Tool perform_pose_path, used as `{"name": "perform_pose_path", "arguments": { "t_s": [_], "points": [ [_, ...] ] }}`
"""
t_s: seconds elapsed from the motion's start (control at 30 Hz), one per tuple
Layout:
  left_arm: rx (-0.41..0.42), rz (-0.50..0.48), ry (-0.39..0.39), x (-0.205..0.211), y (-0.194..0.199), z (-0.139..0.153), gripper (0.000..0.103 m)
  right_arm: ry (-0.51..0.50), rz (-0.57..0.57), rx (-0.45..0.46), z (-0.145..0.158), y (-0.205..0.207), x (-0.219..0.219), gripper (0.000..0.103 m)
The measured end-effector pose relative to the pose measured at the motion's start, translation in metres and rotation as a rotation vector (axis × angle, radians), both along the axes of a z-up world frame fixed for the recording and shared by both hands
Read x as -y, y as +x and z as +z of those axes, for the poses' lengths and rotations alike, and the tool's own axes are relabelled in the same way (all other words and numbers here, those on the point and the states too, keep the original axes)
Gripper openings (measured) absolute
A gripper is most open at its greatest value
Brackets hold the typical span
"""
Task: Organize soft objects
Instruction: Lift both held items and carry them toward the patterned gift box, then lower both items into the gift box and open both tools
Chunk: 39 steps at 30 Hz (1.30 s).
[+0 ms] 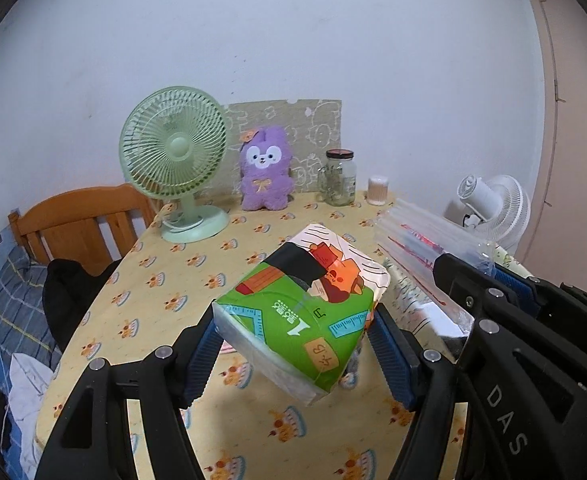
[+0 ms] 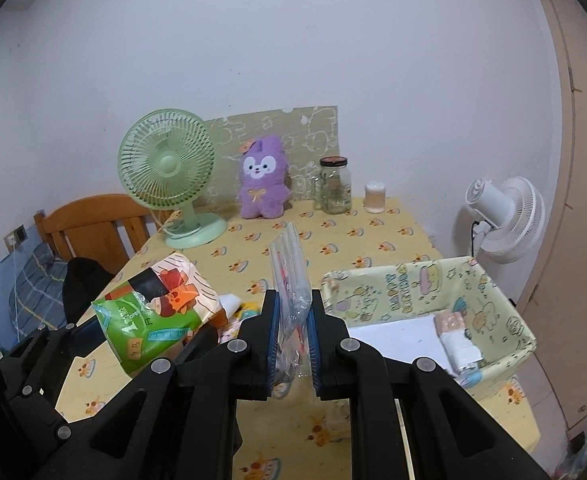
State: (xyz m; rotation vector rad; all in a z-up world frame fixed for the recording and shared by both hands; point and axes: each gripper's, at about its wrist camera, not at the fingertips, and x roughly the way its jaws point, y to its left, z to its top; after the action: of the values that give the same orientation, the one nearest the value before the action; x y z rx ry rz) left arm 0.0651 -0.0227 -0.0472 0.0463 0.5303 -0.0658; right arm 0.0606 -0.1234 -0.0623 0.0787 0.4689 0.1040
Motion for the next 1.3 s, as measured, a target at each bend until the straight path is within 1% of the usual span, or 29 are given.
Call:
{"name": "perform_pose_path", "arguments": {
  "t_s": [0.6, 0.83, 1.13, 1.3],
  "points": [
    [0.023, -0.075, -0.006, 0.052, 0.029, 0.002, 0.073, -0.011, -0.066, 0.026, 0.003, 0.021, 0.054, 0.016],
    [0.023, -0.12, -0.015, 0.076, 0.037, 0.0, 0.073, -0.019, -0.103, 0.029, 0.001, 0.026, 0.076, 0.016],
    [0.002, -0.182, 0.005, 0.11, 0.052, -0.009, 0.073, -0.013, -0.159, 0.014, -0.007, 0.033, 0.107, 0.016],
    [-0.03, -0.212, 0.012, 0.126, 0.06, -0.017, 0.073, -0.01, -0.182, -0.003, -0.015, 0.037, 0.122, 0.016]
  ]
}}
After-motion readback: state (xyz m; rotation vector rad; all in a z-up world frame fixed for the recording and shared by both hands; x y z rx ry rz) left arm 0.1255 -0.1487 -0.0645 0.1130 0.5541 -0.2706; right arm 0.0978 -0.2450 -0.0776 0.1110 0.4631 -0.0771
